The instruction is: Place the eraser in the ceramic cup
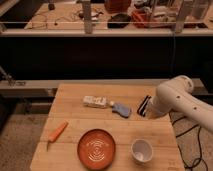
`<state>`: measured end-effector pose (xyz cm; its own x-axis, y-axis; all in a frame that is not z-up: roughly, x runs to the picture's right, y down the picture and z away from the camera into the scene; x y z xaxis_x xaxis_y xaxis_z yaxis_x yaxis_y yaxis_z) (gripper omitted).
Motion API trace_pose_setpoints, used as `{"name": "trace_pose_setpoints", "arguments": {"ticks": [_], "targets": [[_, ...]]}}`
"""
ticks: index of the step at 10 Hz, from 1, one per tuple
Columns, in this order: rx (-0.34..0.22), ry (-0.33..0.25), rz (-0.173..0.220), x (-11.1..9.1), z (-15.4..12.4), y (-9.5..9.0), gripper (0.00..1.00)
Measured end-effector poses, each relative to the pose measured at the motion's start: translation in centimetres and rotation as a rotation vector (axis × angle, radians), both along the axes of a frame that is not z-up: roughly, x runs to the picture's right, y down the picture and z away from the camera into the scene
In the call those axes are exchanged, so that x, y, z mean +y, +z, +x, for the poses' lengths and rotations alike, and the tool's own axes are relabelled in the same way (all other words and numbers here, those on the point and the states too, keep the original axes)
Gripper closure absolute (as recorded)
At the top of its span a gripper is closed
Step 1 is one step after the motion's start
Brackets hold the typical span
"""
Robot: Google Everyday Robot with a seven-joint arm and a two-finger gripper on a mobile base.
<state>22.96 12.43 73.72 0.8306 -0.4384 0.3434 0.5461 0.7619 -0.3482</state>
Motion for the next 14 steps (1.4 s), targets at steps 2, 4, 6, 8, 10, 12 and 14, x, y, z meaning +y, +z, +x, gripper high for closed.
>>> {"name": "trace_pose_setpoints", "arguments": {"ticks": [2, 4, 6, 8, 10, 12, 14], "targets": [[-0.083, -0.036, 0.005, -0.2, 0.0, 2.5, 0.45], [-0.163, -0.105, 0.028, -0.6, -0.4, 3.3, 0.25], [-0.184, -0.136, 0.053, -1.7, -1.0, 4.2, 0.20], [-0.179, -0.151, 0.070, -2.5, -0.6, 5.2, 0.20], [-0.159, -0.161, 0.055, -3.3, 0.4, 6.8, 0.20], [-0.098, -0.158, 0.002, -4.5, 3.1, 9.1, 0.20], [-0.059, -0.148, -0.042, -5.0, 4.0, 10.7, 0.20]]}}
